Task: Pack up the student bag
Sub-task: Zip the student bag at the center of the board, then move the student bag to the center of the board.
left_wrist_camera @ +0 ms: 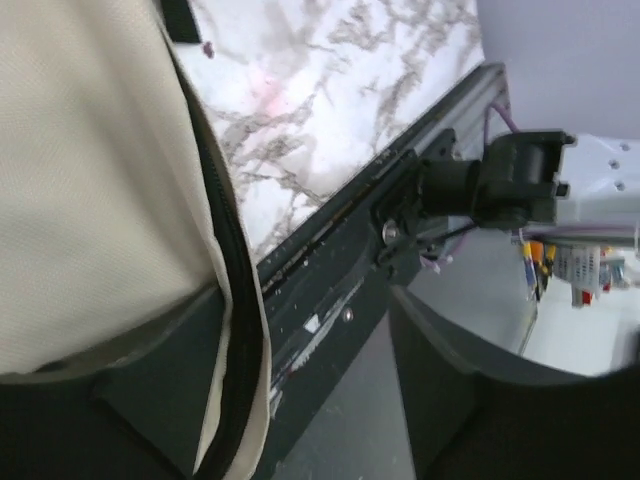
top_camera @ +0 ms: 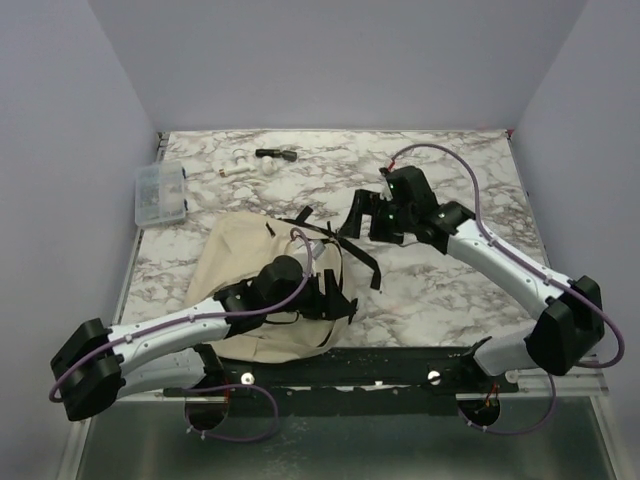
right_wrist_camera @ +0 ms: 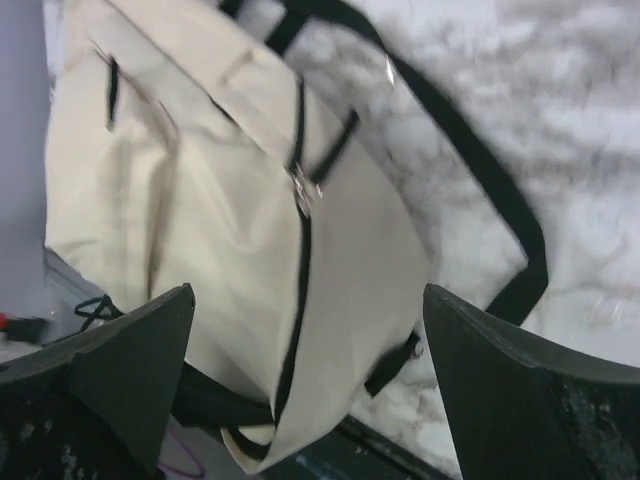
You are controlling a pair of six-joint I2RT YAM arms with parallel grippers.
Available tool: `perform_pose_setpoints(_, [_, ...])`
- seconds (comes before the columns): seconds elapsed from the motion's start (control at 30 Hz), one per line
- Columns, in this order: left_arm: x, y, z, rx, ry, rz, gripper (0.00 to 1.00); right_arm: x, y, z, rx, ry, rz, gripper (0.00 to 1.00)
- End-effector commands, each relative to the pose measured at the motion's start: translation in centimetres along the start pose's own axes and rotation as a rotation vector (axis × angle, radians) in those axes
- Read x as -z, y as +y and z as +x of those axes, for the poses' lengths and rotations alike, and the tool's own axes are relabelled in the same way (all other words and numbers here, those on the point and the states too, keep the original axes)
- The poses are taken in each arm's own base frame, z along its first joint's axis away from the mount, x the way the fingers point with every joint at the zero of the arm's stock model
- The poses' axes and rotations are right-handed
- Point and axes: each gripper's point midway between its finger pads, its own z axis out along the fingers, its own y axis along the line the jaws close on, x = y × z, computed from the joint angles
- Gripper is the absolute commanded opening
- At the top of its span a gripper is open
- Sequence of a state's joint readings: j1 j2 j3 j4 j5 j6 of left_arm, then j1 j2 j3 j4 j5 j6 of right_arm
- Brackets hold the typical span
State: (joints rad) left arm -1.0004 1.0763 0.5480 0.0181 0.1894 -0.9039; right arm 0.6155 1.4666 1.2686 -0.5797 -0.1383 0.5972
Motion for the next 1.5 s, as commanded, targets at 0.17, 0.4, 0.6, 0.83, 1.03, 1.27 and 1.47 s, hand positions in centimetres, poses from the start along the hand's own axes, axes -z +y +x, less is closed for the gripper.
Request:
perform_pose_setpoints(0.17, [8.6,-5.5,-1.9,-0.112,-0.088,0.224,0.87,-0.9,3.7,10.7,-0.205,0.144,-0.159,0.98])
perform_pose_setpoints(0.4, [12.3,-6.2,-2.9,-0.171,-0.143,0.188,0.98,-3.5,-0.3,12.5,-0.240,0.043,0.066,0.76])
perform_pose_setpoints(0.6, [15.3,-5.2,-6.0,-0.206,-0.309,0.056,0.99,-5.8,-1.8,13.3,-0.236,-0.013,0.049,0.34])
perform_pose_setpoints(0.83, [19.4,-3.4,-11.3,-0.277,-0.593,-0.140,0.98,-5.0,-7.7,10.4,-0.118,-0.111,0.383,0.01])
perform_pose_setpoints(1.03, [20.4,-2.1,-13.6,-0.332,-0.682,-0.270,0.98,-1.6,-14.4,3.1,-0.239,-0.225,0.379,0.00])
perform_pose_setpoints(1.27, [18.0,1.0,-13.5,-0.292,-0.639,-0.402,0.98,0.2,-15.0,-0.9,-0.157,-0.250,0.424,0.00])
perform_pose_setpoints(1.47, [14.9,3.1,-12.0,-0.229,-0.518,-0.441,0.98,2.0,-17.4,-3.1,-0.198,-0.244,0.501,0.00])
